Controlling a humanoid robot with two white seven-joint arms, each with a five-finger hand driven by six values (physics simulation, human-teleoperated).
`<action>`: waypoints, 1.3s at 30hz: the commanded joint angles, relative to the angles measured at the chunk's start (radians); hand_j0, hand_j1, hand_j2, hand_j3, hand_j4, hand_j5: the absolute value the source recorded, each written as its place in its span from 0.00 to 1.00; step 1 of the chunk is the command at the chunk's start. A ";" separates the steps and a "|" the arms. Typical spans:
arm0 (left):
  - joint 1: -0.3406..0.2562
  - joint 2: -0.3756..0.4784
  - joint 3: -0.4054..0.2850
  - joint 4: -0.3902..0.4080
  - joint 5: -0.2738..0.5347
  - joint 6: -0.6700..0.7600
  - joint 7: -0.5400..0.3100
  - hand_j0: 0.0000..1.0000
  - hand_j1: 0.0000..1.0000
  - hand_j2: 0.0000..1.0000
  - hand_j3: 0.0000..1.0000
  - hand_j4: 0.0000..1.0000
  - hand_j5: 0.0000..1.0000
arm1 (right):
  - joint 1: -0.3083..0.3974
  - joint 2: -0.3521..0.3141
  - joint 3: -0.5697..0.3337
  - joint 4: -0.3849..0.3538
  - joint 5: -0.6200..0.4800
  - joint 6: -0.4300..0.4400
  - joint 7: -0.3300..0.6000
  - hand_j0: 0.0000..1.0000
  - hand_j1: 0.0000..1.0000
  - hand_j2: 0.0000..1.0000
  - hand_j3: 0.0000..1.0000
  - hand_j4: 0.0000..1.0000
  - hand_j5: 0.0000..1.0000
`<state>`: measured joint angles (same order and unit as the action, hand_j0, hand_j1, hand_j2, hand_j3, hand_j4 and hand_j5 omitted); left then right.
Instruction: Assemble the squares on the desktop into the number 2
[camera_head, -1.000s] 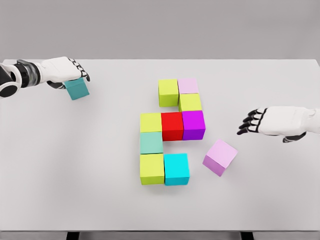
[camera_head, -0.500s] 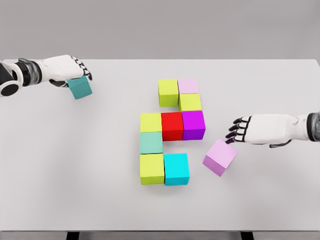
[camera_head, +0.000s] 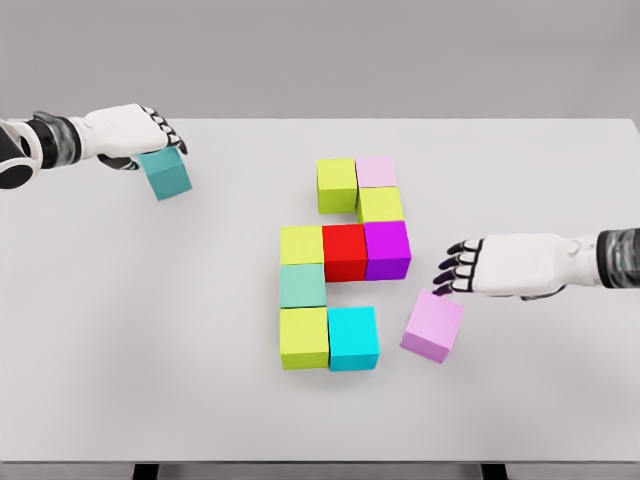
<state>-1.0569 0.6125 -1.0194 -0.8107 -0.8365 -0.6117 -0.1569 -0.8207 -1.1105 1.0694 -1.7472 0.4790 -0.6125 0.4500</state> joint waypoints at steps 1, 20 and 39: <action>0.000 0.000 0.002 -0.002 0.005 0.001 0.000 0.96 0.96 0.96 0.96 0.96 0.96 | 0.000 0.004 0.000 -0.012 -0.007 0.002 0.015 1.00 1.00 1.00 1.00 1.00 1.00; -0.003 -0.036 -0.005 0.028 -0.013 0.001 -0.001 1.00 1.00 1.00 1.00 1.00 1.00 | -0.005 -0.048 -0.022 -0.006 -0.062 0.002 0.009 1.00 1.00 1.00 1.00 1.00 1.00; 0.005 -0.062 -0.005 0.077 -0.015 0.001 -0.018 0.64 0.64 0.64 0.64 0.64 0.64 | -0.003 -0.146 0.110 -0.018 -0.086 0.002 0.003 1.00 1.00 1.00 1.00 1.00 1.00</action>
<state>-1.0523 0.5531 -1.0281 -0.7381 -0.8548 -0.6116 -0.1711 -0.8237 -1.2594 1.1623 -1.7660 0.4009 -0.6125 0.4538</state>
